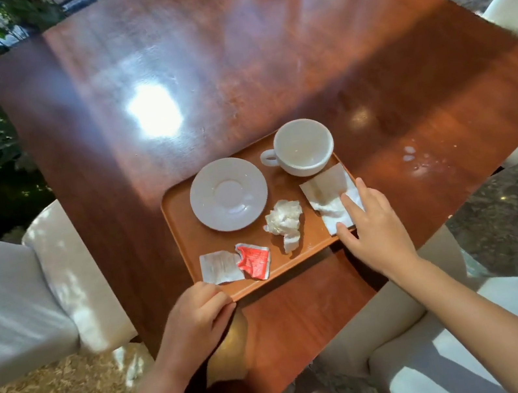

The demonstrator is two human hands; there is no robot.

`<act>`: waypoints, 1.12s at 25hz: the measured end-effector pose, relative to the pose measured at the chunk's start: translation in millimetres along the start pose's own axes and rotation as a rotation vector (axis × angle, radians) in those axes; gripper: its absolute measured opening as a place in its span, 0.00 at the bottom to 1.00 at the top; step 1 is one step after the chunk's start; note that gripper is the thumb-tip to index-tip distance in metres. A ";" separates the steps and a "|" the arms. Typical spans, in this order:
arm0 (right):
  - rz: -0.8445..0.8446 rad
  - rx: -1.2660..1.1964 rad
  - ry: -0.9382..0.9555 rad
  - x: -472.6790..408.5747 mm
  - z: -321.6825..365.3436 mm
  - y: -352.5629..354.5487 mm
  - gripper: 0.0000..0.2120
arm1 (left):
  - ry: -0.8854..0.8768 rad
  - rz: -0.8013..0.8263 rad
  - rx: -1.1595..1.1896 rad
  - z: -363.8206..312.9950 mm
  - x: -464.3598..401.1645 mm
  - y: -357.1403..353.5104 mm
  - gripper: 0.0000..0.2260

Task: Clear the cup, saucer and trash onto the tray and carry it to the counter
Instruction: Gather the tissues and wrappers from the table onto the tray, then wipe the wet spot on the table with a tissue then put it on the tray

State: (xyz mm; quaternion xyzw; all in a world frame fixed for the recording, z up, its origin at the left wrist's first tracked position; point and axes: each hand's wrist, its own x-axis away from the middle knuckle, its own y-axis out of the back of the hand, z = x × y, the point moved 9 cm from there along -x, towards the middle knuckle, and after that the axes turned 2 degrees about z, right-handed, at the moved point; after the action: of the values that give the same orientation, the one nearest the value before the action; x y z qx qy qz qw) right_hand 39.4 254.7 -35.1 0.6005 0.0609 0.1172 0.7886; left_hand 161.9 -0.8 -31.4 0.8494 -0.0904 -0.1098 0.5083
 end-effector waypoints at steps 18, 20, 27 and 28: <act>-0.054 0.035 0.414 -48.9 84.3 0.9 0.13 | -0.060 -0.060 0.026 -69.3 -45.5 -16.1 0.18; 0.081 0.034 0.467 -55.5 86.9 -9.6 0.14 | -0.104 0.053 -0.013 -89.4 -54.3 -49.7 0.20; 0.098 -0.084 0.510 -52.4 92.2 -0.4 0.08 | -0.051 0.239 -0.178 -82.8 -58.2 -82.6 0.27; 0.078 -0.129 0.507 -50.7 91.3 3.3 0.08 | -0.049 0.244 -0.182 -83.4 -58.0 -82.8 0.27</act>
State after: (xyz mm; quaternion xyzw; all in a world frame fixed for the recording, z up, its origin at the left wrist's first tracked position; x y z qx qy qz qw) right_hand 11.8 157.3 -9.5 0.5024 0.2257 0.2976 0.7798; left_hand 132.9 123.5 -60.7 0.7797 -0.1950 -0.0759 0.5902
